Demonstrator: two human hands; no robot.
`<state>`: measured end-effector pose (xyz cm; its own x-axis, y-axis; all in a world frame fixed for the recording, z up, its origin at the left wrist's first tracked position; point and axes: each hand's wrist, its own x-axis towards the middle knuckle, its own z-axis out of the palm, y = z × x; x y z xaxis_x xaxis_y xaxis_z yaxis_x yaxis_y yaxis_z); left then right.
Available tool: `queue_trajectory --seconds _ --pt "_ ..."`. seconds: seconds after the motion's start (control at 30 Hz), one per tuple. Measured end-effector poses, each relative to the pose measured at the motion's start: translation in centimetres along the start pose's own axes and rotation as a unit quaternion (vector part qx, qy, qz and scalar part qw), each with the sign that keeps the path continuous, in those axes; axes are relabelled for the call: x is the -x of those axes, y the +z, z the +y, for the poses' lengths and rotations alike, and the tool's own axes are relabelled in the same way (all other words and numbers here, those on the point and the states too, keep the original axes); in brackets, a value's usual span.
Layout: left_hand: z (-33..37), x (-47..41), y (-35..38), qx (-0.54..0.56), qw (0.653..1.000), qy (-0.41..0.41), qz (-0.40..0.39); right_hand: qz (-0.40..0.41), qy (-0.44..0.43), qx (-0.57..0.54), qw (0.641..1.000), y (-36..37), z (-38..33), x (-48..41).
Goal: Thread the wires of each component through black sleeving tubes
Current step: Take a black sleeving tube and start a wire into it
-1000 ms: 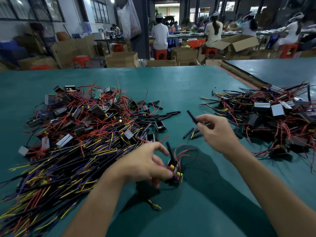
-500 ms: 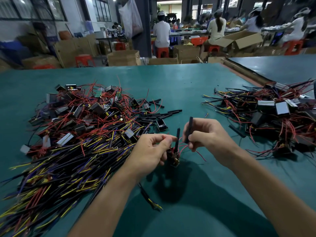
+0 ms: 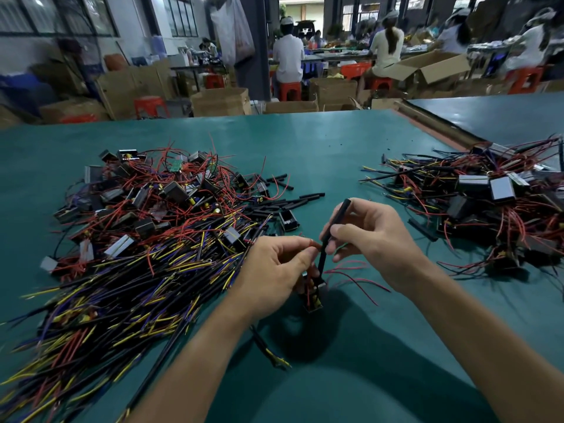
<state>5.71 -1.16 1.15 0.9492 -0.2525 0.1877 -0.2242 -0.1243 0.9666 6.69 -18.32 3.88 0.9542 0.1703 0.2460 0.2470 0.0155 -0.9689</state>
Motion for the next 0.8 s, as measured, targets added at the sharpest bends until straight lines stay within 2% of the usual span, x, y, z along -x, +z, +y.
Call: queue_trajectory --seconds 0.27,0.5,0.8 --pt "-0.04 0.04 -0.18 -0.062 0.998 0.023 -0.019 0.025 -0.06 0.073 0.995 0.39 0.24 0.14" --pt "-0.43 0.06 -0.07 -0.045 0.999 0.011 -0.02 0.057 -0.124 0.089 0.987 0.51 0.39 0.2" --pt "-0.28 0.17 -0.21 -0.068 0.997 0.024 -0.03 -0.003 -0.101 0.125 0.987 0.29 0.54 0.22"
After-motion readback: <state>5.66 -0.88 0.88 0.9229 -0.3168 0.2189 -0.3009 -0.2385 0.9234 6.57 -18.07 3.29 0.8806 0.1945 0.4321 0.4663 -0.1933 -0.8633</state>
